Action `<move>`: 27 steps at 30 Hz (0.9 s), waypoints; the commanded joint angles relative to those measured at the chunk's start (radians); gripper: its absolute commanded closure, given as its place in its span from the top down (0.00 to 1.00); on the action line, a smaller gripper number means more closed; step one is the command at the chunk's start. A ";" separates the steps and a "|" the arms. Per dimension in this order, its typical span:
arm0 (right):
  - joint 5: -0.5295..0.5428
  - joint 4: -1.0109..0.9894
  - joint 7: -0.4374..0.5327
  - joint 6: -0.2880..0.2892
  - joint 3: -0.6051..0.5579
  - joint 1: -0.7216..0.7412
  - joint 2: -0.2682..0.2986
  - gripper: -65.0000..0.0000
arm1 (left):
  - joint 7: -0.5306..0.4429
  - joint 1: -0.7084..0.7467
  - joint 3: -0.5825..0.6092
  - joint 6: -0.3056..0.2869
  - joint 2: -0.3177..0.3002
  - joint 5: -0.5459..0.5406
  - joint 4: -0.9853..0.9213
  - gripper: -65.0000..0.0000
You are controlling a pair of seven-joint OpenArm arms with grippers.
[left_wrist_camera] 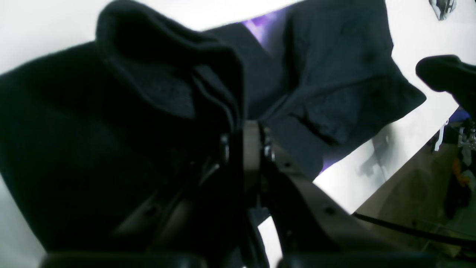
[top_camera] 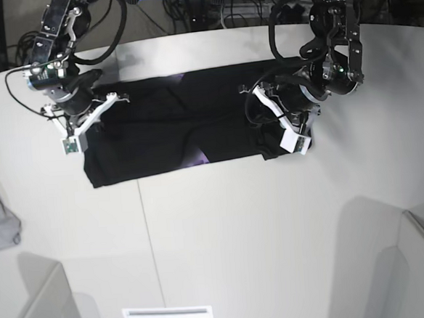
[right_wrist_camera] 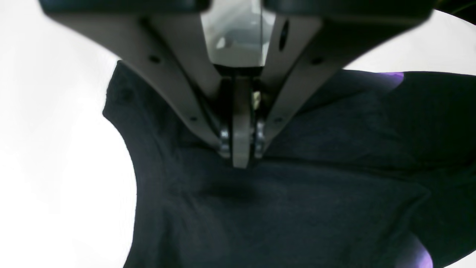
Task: Fold the T-shirt properly
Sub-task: 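Lift the strip end with the left gripper and fold it toward the right gripper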
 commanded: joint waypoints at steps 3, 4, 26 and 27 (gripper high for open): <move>0.011 0.019 0.020 0.001 0.002 0.005 0.003 0.00 | 0.011 -0.014 -0.003 -0.005 0.028 -0.016 0.015 0.00; 0.011 0.019 0.020 0.001 0.002 0.005 0.003 0.00 | 0.036 -0.028 -0.003 -0.005 0.040 -0.016 0.015 0.00; 0.011 0.019 0.018 0.001 0.002 0.001 0.003 0.00 | 0.088 -0.062 -0.002 0.053 0.085 -0.014 0.013 0.00; 0.011 0.019 0.018 0.001 0.002 0.001 0.003 0.00 | 0.088 -0.062 -0.002 0.053 0.085 -0.014 0.013 0.00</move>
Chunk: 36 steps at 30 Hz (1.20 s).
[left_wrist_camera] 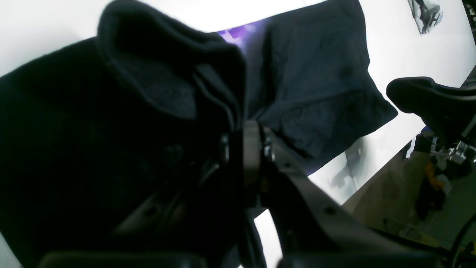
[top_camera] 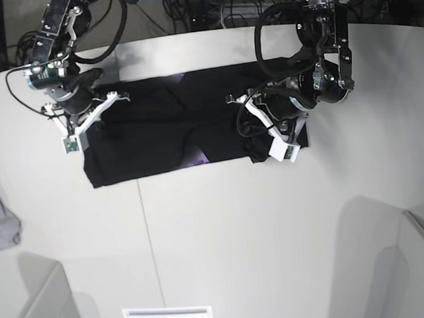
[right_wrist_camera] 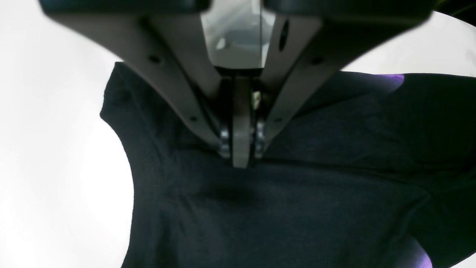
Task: Fold the T-shirt properly
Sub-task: 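Lift the strip end with the left gripper and fold it toward the right gripper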
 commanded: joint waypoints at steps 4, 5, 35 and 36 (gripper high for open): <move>0.010 0.019 0.019 0.001 0.002 0.006 0.003 0.00 | -0.017 -0.012 -0.001 -0.002 -0.003 -0.021 0.016 0.00; 0.010 0.019 0.019 0.001 0.002 0.006 0.003 0.00 | -0.017 -0.012 -0.001 -0.002 -0.003 -0.023 0.011 0.00; 0.012 0.016 0.019 0.001 -0.001 0.006 -0.002 0.00 | -0.017 -0.034 0.001 -0.004 0.049 -0.027 -0.086 0.77; 0.012 0.016 0.019 0.001 0.000 0.006 -0.002 0.00 | -0.017 -0.031 -0.004 -0.004 0.046 -0.027 -0.081 0.77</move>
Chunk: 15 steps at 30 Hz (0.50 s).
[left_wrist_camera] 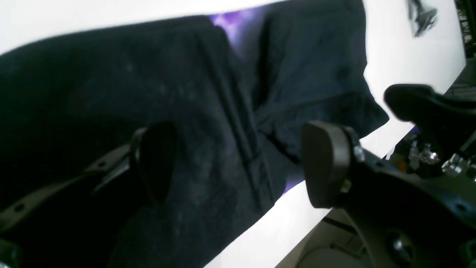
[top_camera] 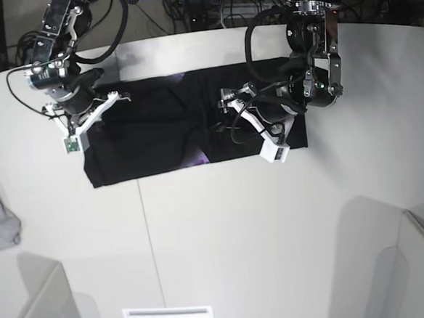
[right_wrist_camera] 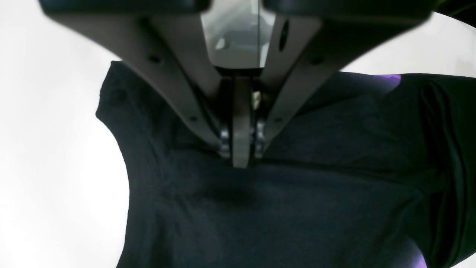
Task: Fold the T-shirt properly
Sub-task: 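Lift the strip end with the left gripper and fold it toward the right gripper, then release the folded end and raise the left gripper away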
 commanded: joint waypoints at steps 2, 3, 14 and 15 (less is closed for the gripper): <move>0.012 0.019 0.019 0.001 0.004 0.007 0.007 0.00 | -0.017 -0.001 -0.014 -0.004 -0.011 -0.018 0.040 0.75; 0.012 0.019 0.019 0.001 0.004 0.010 0.009 0.00 | -0.017 0.003 -0.017 -0.004 -0.032 -0.018 0.049 0.71; 0.012 0.013 -0.038 0.001 0.004 0.114 0.035 0.51 | -0.234 0.246 -0.365 -0.021 -0.187 -0.018 0.117 0.00; 0.012 0.013 -0.061 0.001 0.004 0.131 0.036 0.65 | -0.254 0.264 -0.402 -0.045 -0.193 -0.011 0.117 0.00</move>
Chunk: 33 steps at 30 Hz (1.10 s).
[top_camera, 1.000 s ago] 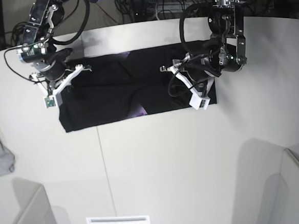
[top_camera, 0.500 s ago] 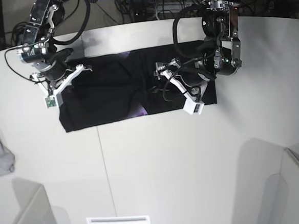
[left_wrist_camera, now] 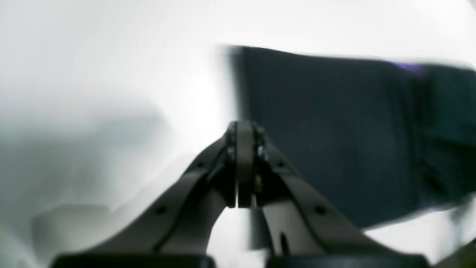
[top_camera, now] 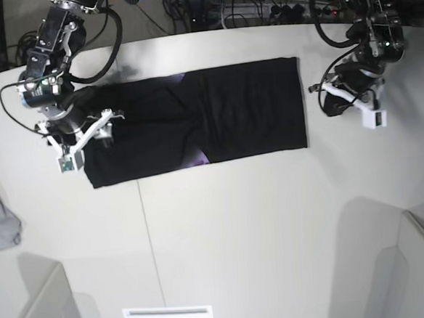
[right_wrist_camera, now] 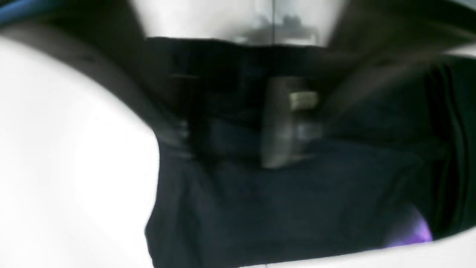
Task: Fold the T-shirt properly
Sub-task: 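Release the folded end and raise the left gripper away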
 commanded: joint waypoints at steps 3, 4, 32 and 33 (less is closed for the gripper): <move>0.016 0.017 -0.002 0.003 0.001 0.058 0.014 0.88 | -0.046 0.038 -0.092 -0.127 -0.023 -0.018 0.014 0.00; 0.016 0.013 -0.006 0.003 0.009 0.072 0.033 0.86 | -0.046 0.048 -0.121 -0.169 -0.024 -0.018 0.014 0.00; 0.370 -0.463 -0.216 0.138 0.302 0.206 0.073 0.78 | -0.166 0.040 -0.201 -0.516 0.040 0.311 -0.135 0.00; 0.370 -0.465 -0.216 0.138 0.302 0.204 0.071 0.78 | -0.166 0.040 -0.201 -0.514 0.042 0.311 -0.135 0.00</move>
